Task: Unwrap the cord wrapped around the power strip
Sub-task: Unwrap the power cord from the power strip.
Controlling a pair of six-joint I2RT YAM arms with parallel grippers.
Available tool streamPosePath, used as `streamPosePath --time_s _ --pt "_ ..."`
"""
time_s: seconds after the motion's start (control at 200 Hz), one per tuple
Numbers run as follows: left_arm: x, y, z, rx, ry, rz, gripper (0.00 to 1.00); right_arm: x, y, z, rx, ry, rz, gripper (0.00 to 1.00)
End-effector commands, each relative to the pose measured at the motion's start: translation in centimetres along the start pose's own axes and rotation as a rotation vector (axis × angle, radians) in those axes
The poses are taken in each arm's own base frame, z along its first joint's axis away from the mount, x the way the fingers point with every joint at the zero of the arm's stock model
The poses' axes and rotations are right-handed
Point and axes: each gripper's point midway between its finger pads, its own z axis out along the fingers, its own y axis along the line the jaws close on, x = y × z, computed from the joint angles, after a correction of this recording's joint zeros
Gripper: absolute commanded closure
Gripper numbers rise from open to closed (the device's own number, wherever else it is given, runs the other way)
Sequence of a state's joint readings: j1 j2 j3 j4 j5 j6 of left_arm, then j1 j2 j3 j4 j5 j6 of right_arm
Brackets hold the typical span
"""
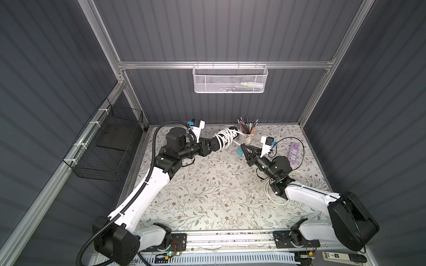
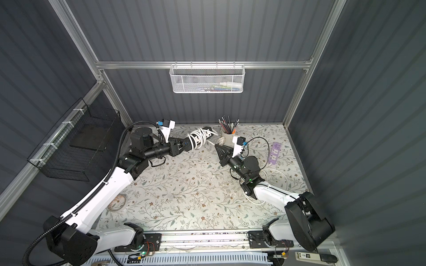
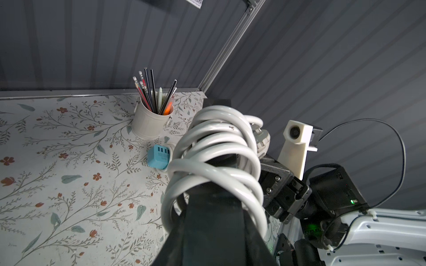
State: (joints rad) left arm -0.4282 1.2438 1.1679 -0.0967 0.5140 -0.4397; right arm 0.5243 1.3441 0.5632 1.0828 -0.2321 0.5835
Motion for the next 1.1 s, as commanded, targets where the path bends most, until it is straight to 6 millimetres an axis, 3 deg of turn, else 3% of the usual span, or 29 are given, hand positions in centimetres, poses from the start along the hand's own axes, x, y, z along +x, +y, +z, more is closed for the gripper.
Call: streamPosePath --time_s 0.0,0.175,0.355,0.66,0.89,1.096 --pt "-7.8 1.5 -2.4 -0.105 -0.293 0.085 1.0 -2.5 -0.9 0.2 0.027 -0.111 0.037 1.0" --pt "-8.0 0.0 -1.9 -0.021 -0.274 0.098 1.0 -1.8 -3.8 2.0 0.032 -0.111 0.167 1.0" --pt "-6.4 -1.4 -0.9 0.026 -0.199 0.152 1.0 -1.1 -5.8 4.0 0.017 -0.1 0.25 1.0" --pt "-3.0 -4.9 0.4 0.12 -0.06 0.33 1.0 -2.7 -7.7 7.5 -0.048 -0.041 0.297 1.0" --pt "-0.4 -2.9 1.6 0.051 0.027 0.372 1.0 -7.9 -6.3 8.4 -0.116 -0.012 0.204 1.0" --pt "-0.2 0.4 2.3 -0.102 0.04 0.371 1.0 -11.7 -4.4 6.6 -0.151 0.005 0.15 1.0"
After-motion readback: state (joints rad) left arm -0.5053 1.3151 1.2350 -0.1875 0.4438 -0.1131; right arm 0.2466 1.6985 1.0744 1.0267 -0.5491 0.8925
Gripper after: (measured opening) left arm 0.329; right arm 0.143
